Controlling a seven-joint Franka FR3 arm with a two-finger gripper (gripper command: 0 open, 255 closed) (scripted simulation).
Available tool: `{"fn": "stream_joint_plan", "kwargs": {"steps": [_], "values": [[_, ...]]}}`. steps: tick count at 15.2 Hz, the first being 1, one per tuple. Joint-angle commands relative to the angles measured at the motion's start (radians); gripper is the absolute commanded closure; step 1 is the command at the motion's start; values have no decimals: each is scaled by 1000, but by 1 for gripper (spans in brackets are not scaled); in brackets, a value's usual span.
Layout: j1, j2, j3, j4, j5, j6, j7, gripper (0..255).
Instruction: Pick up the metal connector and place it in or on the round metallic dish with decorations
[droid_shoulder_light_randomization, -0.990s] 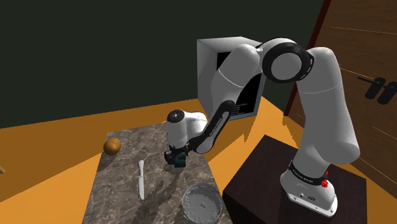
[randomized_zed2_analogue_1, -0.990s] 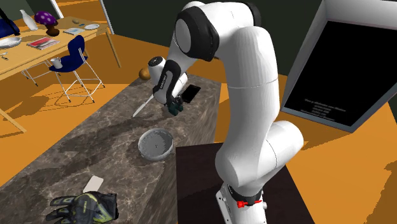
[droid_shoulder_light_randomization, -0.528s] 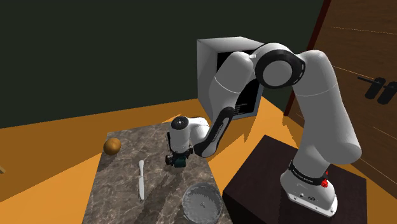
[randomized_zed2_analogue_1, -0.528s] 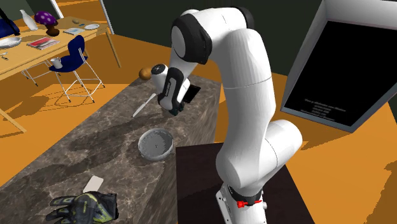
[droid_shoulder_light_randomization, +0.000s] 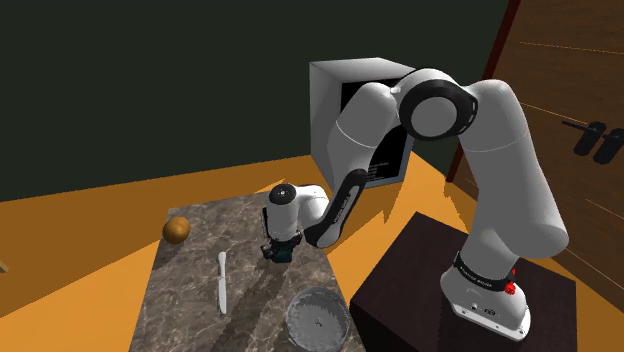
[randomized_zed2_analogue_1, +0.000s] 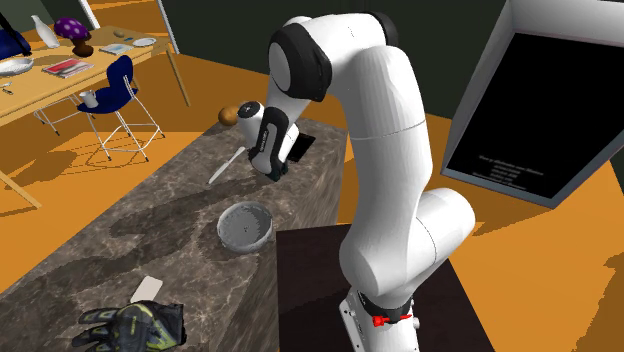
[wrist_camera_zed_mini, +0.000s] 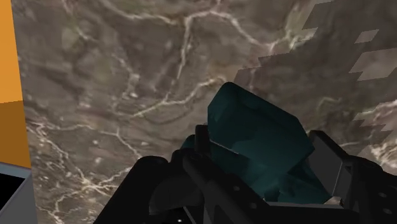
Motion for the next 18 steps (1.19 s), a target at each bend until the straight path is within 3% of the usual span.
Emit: {"fn": "stream_joint_plan", "kwargs": {"steps": [1,9,18], "values": [[0,0,0,0,0,0,0,255],[0,0,0,0,0,0,0,255],[-42,-114,56,-36,63,-79,-69,255]]}}
